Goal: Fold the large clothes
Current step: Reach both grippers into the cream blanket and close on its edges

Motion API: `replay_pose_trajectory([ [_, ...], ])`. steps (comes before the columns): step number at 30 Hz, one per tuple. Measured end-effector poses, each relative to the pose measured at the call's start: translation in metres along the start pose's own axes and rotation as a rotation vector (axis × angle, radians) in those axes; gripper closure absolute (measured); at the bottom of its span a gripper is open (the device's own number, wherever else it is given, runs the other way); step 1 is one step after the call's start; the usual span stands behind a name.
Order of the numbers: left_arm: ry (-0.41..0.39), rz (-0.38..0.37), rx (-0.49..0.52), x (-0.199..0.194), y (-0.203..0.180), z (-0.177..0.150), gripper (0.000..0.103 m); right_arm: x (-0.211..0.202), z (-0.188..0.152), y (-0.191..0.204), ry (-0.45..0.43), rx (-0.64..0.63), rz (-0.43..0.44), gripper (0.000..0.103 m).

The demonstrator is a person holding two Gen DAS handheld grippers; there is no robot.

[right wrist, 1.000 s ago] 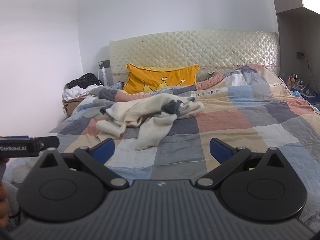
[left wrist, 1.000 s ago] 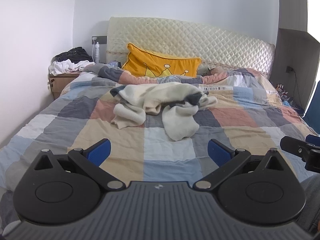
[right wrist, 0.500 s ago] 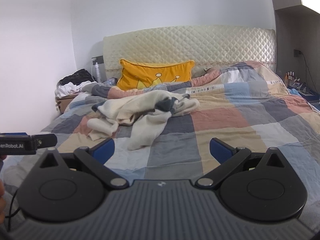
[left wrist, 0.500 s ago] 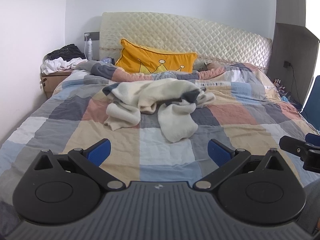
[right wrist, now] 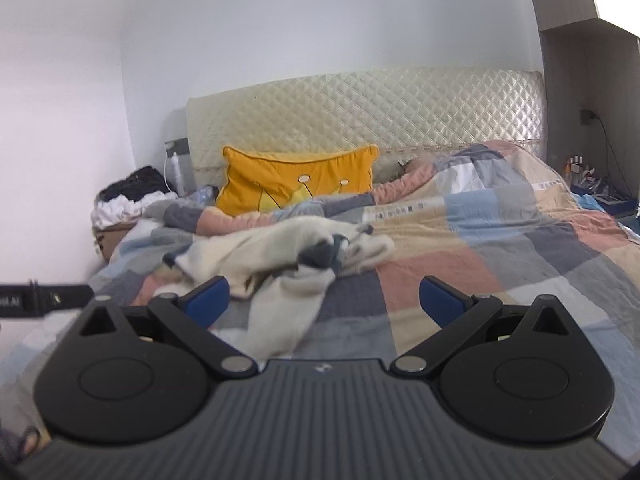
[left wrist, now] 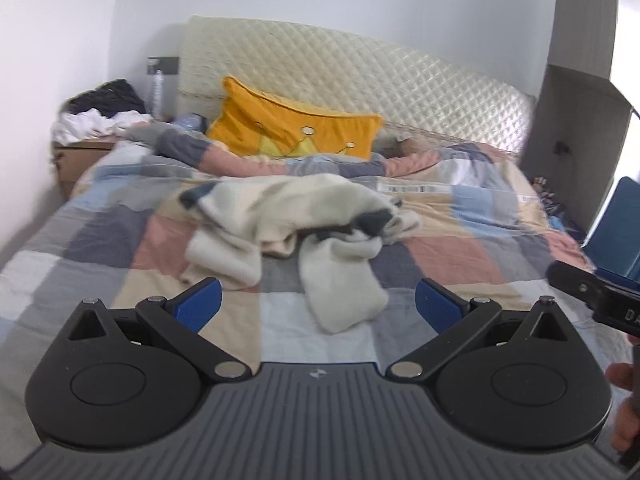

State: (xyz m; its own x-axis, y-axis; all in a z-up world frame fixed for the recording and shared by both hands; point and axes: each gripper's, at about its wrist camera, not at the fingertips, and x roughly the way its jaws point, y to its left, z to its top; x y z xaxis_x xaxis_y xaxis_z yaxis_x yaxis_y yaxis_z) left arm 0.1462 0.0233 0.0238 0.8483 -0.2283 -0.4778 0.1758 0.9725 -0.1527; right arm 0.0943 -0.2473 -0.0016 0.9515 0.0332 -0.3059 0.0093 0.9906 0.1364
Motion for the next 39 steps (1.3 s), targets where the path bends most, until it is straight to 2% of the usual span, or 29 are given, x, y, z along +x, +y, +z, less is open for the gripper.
replay_pose_trajectory([
  [4,0.062,0.031,0.002,0.047,0.009,-0.002,0.000,0.036,0.001,0.007,0.012,-0.061,0.078,0.000],
  [6,0.091,0.064,-0.009,0.071,0.018,-0.009,0.000,0.055,-0.001,0.011,0.027,-0.067,0.074,0.000],
  [8,0.119,0.085,-0.045,0.094,0.031,-0.015,0.000,0.079,-0.005,0.014,0.069,-0.086,0.075,0.000],
  [12,0.201,0.070,-0.098,0.141,0.062,-0.021,0.000,0.126,-0.015,0.018,0.173,-0.123,0.073,0.000],
  [17,0.254,0.118,-0.127,0.206,0.100,-0.023,0.000,0.178,-0.035,0.021,0.282,-0.106,0.131,0.000],
  [22,0.290,0.085,-0.252,0.267,0.131,-0.035,0.000,0.222,-0.066,0.025,0.359,-0.071,0.189,0.000],
  [24,0.287,0.015,-0.338,0.283,0.142,-0.042,0.000,0.238,-0.080,0.029,0.386,-0.079,0.207,0.002],
  [26,0.280,-0.035,-0.383,0.296,0.148,-0.050,0.000,0.251,-0.093,0.032,0.406,-0.099,0.219,0.002],
  [29,0.274,-0.044,-0.434,0.317,0.156,-0.052,0.000,0.270,-0.108,0.040,0.423,-0.155,0.222,0.002],
  [33,0.232,-0.049,-0.610,0.342,0.178,-0.051,0.000,0.288,-0.118,0.052,0.390,-0.241,0.227,0.003],
  [34,0.237,-0.042,-0.607,0.351,0.181,-0.049,0.002,0.292,-0.122,0.057,0.380,-0.287,0.216,0.005],
  [35,0.232,-0.029,-0.596,0.357,0.184,-0.046,0.004,0.295,-0.125,0.061,0.372,-0.325,0.219,0.012],
  [37,0.219,-0.014,-0.601,0.367,0.188,-0.043,0.014,0.299,-0.126,0.063,0.370,-0.327,0.240,0.022],
  [38,0.220,0.001,-0.590,0.370,0.188,-0.042,0.019,0.298,-0.125,0.063,0.364,-0.320,0.247,0.031],
  [39,0.222,0.022,-0.569,0.371,0.188,-0.041,0.029,0.297,-0.125,0.062,0.356,-0.320,0.254,0.043],
])
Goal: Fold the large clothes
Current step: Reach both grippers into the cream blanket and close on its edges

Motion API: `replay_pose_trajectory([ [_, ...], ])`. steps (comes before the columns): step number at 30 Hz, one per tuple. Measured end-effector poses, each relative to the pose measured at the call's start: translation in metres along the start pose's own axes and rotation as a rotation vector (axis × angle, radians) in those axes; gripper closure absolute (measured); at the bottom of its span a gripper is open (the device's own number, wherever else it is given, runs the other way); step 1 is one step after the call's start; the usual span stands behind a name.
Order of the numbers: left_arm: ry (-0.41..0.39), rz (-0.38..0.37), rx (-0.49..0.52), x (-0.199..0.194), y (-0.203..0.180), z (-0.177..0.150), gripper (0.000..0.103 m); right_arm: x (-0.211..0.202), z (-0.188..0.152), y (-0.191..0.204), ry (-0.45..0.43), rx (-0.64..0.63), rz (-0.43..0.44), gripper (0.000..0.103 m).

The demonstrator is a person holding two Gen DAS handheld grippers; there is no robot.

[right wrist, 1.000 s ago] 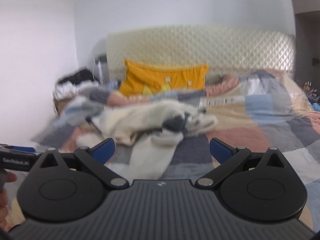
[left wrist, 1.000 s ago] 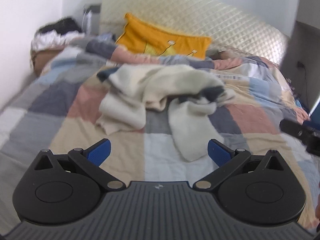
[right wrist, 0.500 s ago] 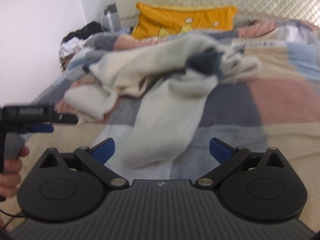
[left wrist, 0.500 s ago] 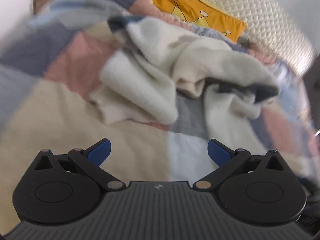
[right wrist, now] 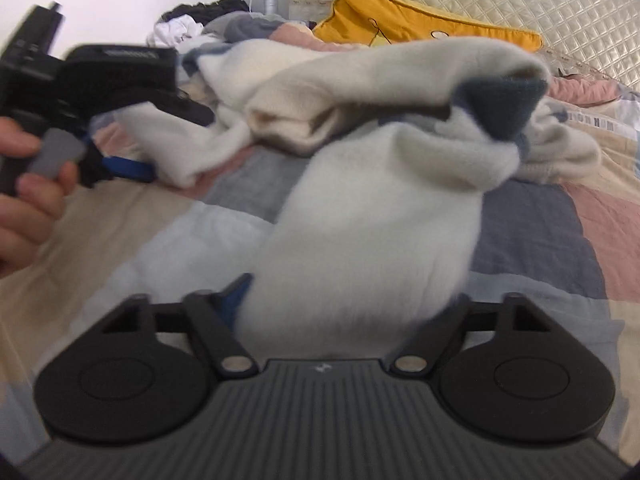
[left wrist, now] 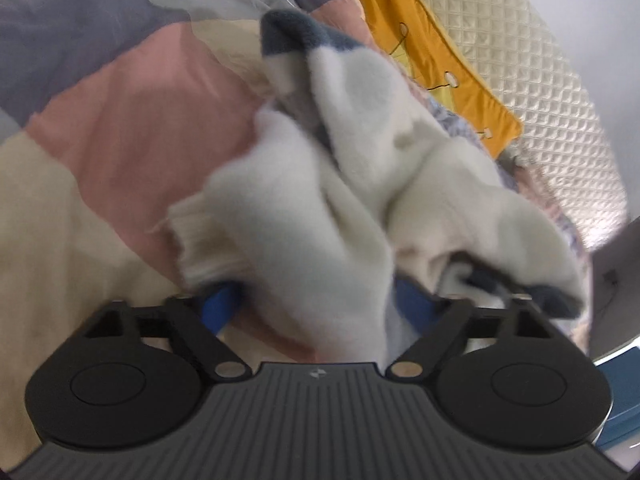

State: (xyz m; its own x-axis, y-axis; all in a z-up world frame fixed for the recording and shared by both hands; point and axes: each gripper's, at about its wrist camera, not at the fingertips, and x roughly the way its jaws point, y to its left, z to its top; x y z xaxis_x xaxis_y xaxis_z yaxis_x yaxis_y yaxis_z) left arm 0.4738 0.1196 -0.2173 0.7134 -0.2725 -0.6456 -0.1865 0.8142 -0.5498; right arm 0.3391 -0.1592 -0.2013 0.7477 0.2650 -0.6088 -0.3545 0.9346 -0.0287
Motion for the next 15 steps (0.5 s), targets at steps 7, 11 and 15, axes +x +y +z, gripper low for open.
replay_pose_trajectory([
  [7,-0.041,0.044,0.002,-0.011,0.011,0.017,0.079,-0.013,0.008,-0.001,0.019,-0.003,-0.027,0.079],
  [11,-0.104,0.079,-0.042,-0.037,0.017,0.026,0.082,-0.033,0.007,-0.019,0.000,0.056,-0.083,0.081],
  [15,-0.148,0.102,0.011,-0.069,0.014,0.029,0.084,-0.055,0.004,-0.042,-0.004,0.091,-0.157,0.081],
])
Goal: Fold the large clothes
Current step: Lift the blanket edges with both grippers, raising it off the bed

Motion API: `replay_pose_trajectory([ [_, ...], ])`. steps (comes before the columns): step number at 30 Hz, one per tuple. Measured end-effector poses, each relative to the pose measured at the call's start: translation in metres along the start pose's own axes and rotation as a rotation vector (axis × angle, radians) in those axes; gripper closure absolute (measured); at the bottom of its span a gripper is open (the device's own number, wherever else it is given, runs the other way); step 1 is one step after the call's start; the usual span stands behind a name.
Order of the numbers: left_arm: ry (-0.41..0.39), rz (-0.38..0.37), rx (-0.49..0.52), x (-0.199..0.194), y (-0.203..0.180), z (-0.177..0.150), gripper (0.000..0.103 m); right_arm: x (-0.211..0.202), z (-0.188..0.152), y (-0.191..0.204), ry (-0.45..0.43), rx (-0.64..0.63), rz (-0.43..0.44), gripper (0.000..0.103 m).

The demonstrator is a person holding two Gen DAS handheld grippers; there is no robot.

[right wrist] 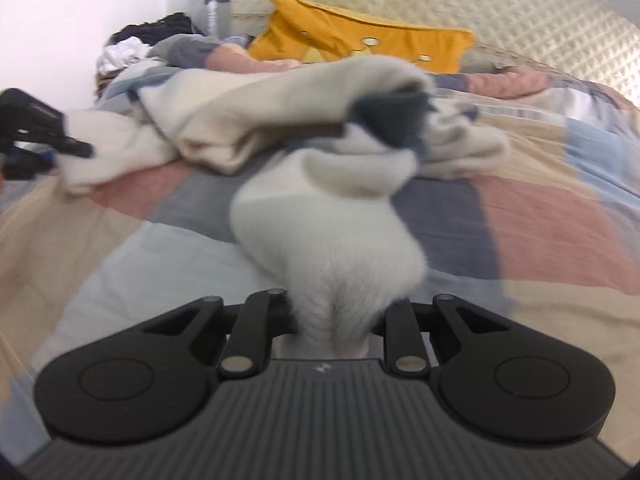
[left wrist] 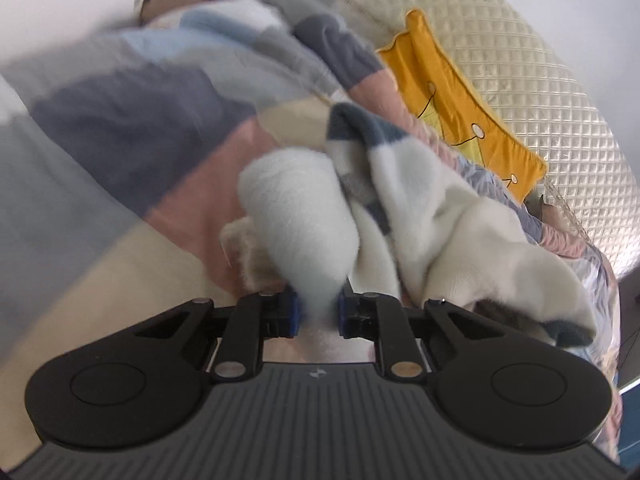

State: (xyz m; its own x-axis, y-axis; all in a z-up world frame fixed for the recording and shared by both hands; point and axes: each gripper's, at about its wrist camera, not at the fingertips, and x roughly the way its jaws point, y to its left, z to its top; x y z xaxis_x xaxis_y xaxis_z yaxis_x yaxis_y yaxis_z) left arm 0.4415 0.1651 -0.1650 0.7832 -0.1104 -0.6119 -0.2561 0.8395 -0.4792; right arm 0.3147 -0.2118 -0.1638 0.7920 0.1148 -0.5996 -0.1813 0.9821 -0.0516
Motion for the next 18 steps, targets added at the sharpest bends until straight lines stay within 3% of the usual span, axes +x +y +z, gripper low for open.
replay_pose_trajectory([
  [5,-0.060,0.007,-0.005,-0.058,0.013,0.007,0.085,-0.028,-0.008,-0.023,-0.017,0.042,-0.079,0.081],
  [12,-0.192,-0.029,-0.089,-0.151,0.037,0.006,0.085,-0.088,-0.002,-0.074,-0.091,0.160,-0.212,0.081],
  [18,-0.287,-0.018,-0.064,-0.212,0.046,0.005,0.086,-0.139,0.001,-0.127,-0.158,0.273,-0.309,0.082],
])
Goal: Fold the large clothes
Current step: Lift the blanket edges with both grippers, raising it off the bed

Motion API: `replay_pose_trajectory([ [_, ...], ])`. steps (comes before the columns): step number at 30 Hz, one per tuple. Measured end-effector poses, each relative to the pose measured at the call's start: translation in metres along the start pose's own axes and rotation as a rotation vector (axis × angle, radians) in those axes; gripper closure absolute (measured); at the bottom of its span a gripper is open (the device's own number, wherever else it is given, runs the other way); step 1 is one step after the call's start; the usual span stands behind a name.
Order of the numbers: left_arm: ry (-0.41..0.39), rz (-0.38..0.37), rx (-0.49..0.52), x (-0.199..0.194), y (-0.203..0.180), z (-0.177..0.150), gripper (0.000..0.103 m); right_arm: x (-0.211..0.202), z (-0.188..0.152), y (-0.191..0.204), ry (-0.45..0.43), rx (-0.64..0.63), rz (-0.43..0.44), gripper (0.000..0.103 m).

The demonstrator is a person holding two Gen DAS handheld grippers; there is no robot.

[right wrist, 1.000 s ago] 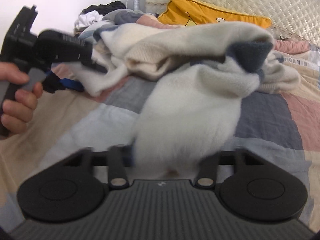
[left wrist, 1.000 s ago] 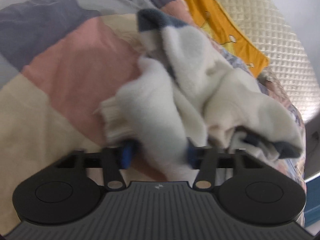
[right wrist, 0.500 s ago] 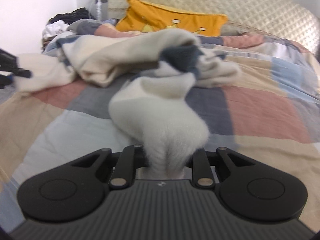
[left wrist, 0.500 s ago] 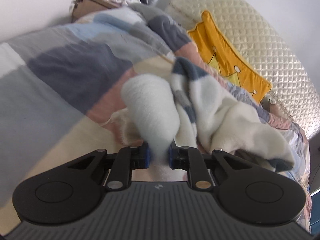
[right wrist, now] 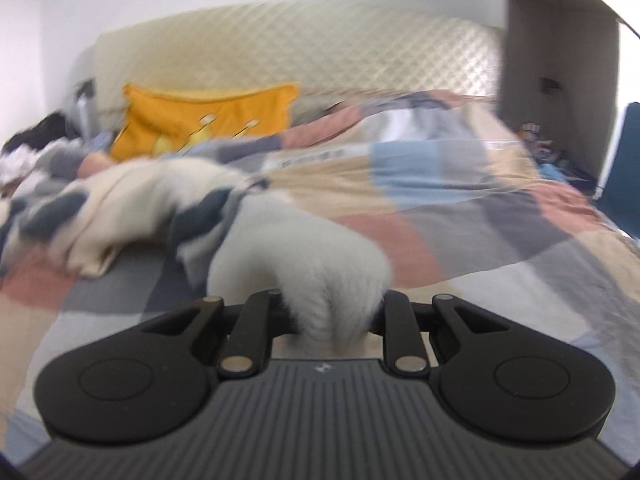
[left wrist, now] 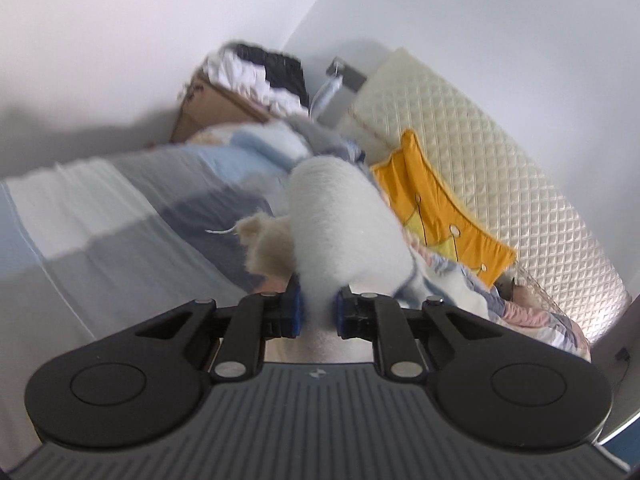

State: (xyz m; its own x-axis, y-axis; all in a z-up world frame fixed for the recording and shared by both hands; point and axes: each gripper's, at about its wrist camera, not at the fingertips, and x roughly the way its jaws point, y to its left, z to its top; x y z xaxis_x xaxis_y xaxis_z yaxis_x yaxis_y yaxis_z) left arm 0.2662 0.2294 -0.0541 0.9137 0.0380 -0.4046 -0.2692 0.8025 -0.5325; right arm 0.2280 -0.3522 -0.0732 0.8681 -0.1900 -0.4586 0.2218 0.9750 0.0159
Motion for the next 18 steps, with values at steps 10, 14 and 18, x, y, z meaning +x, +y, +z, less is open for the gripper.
replay_pose_trajectory([
  [10,-0.147,0.022,-0.052,-0.090,0.031,0.069,0.086,-0.049,0.041,-0.052,-0.132,-0.002,-0.060,0.082],
  [14,-0.188,0.036,-0.040,-0.119,0.035,0.100,0.086,-0.070,0.071,-0.080,-0.191,0.004,-0.080,0.082],
  [18,-0.219,0.067,-0.025,-0.136,0.038,0.132,0.086,-0.085,0.109,-0.107,-0.233,0.020,-0.094,0.082],
])
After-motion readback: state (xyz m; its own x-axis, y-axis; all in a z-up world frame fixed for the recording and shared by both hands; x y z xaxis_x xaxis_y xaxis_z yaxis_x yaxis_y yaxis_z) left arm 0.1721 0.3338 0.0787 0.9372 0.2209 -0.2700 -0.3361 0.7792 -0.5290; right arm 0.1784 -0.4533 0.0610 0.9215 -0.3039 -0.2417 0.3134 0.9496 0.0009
